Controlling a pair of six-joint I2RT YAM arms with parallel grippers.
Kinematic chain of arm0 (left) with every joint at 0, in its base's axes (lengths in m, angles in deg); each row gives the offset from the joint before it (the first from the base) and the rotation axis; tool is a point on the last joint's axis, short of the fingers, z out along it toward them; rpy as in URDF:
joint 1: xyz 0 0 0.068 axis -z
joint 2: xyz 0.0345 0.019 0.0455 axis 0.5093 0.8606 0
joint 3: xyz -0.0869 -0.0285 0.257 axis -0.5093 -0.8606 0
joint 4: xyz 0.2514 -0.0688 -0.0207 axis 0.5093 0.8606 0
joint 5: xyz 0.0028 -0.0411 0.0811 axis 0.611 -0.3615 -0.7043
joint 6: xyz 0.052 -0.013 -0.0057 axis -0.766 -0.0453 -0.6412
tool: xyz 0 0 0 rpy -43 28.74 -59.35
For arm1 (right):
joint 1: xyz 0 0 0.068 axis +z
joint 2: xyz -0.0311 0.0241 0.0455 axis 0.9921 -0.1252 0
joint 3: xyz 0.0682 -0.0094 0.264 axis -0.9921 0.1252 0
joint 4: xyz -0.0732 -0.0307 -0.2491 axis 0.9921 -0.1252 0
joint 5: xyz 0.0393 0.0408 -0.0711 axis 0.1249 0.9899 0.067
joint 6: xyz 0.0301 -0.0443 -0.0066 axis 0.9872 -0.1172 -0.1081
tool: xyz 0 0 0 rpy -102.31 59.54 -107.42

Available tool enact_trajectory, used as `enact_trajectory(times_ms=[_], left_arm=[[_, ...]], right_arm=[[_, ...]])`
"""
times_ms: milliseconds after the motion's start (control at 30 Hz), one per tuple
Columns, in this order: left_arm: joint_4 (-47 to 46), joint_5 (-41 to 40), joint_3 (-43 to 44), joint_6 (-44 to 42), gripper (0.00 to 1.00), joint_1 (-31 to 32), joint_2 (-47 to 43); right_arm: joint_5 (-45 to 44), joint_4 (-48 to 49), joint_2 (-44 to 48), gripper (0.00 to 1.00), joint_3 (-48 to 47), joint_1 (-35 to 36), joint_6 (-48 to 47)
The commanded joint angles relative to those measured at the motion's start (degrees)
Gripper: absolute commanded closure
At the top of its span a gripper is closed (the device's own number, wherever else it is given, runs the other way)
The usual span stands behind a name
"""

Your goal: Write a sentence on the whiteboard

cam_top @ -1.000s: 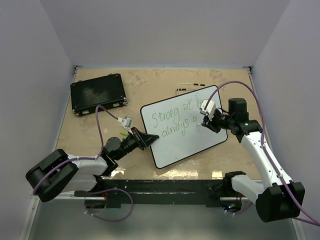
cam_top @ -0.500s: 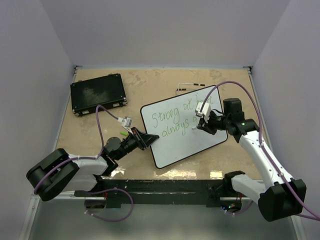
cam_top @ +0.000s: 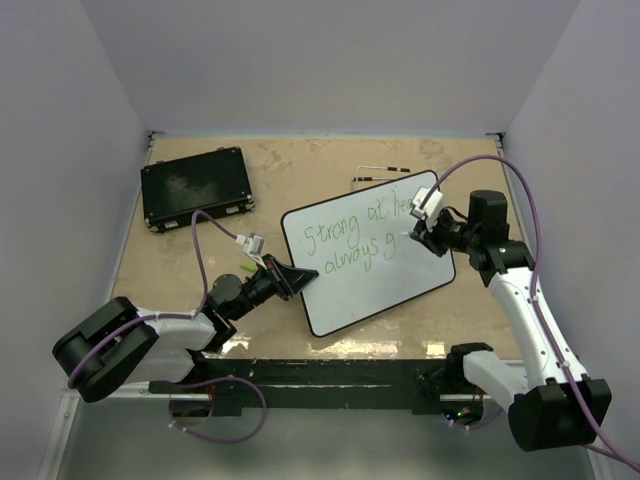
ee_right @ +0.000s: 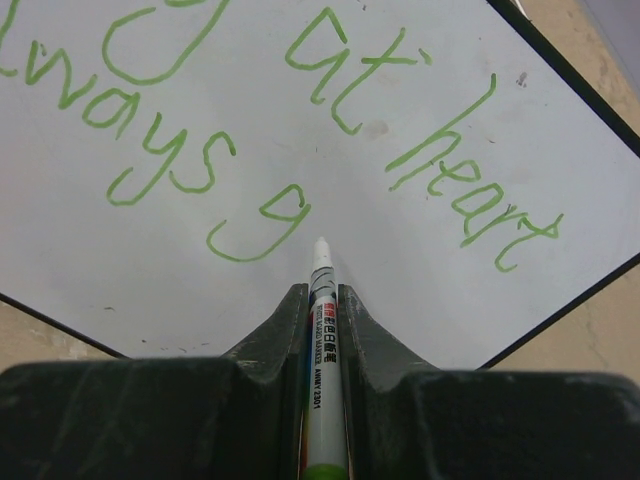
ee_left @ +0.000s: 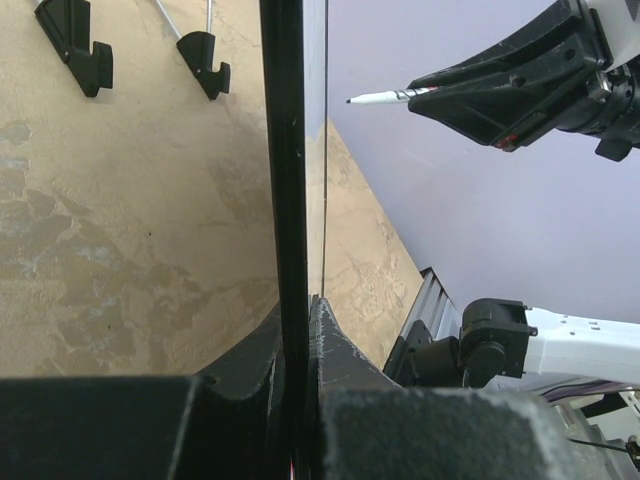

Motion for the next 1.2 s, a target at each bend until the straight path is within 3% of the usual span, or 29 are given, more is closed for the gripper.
enact_trajectory(times_ms=[0, 500, 833, 1167], left_arm=[[-6.07, 2.51, 0.31, -3.72, 1.0, 0.24, -1.0], [-7.48, 3.31, 0.31, -3.72, 1.0, 0.24, -0.12], [-7.66, 3.39, 0.05, -3.89, 1.0, 0.24, -0.03], [-7.75, 2.95, -0.12, -3.89, 1.0, 0.24, -0.2]], right_arm=[[0.34, 1.89, -1.47, 1.0, -0.85, -0.11, 0.35], [2.1, 5.23, -6.49, 1.0, -1.91, 0.06, 1.31], [-2.38, 9.45, -4.82, 1.0, -1.03, 0.06, 5.88], [-4.32, 4.01, -5.08, 1.0, -0.68, -0.02, 2.46]])
